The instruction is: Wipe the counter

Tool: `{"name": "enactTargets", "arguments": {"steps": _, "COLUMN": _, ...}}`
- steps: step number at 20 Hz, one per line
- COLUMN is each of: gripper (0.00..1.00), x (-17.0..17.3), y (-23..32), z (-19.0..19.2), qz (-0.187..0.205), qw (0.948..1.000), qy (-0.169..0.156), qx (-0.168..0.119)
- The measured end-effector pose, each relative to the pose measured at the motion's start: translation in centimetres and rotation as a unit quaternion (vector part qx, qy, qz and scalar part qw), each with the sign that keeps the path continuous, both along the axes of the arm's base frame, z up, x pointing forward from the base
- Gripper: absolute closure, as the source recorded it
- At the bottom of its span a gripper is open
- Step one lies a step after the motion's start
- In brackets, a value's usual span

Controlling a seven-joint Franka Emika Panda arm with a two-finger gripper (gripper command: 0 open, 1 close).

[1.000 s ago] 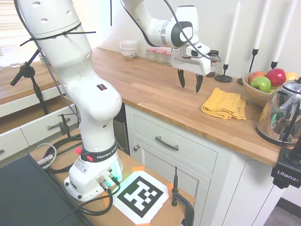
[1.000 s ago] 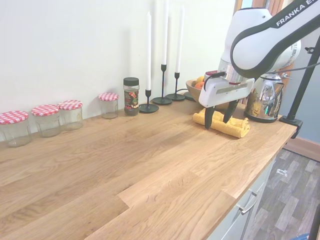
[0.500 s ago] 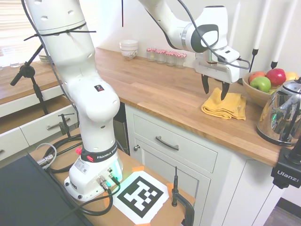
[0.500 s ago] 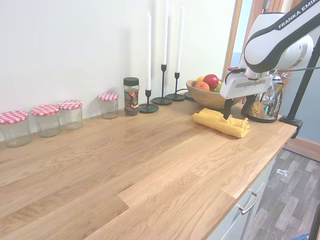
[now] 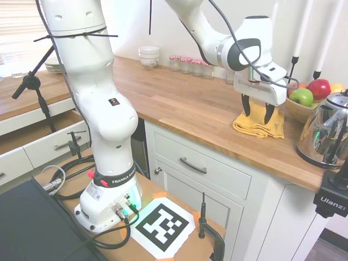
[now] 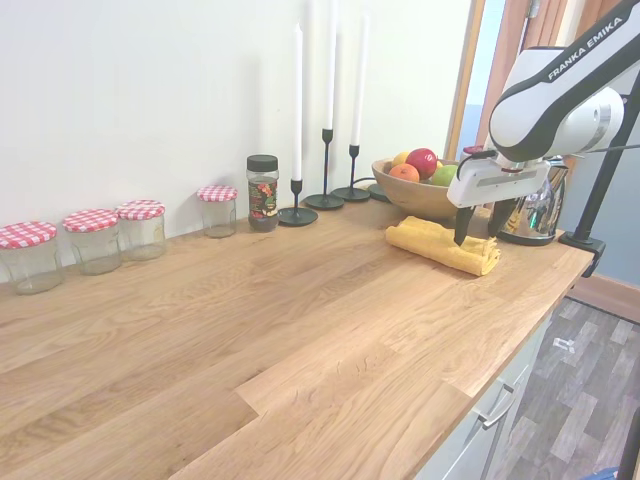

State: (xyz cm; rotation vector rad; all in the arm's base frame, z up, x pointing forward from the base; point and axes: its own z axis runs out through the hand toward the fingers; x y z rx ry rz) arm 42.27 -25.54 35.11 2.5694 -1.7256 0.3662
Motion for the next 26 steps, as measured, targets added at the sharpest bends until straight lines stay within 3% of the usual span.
{"name": "enactTargets", "arguments": {"steps": 6, "gripper": 0.00, "x": 0.5, "y": -0.4, "z": -2.1, "qz": -0.002, "qw": 0.9999, "qy": 0.006, "qx": 0.011}}
{"name": "enactTargets", "arguments": {"steps": 7, "gripper": 1.00, "x": 0.5, "y": -0.4, "z": -2.1, "qz": -0.003, "qw": 0.9999, "qy": 0.005, "qx": 0.013}}
{"name": "enactTargets", "arguments": {"steps": 26, "gripper": 1.00, "x": 0.3, "y": -0.4, "z": -2.1, "qz": 0.002, "qw": 0.9994, "qy": -0.002, "qx": 0.034}}
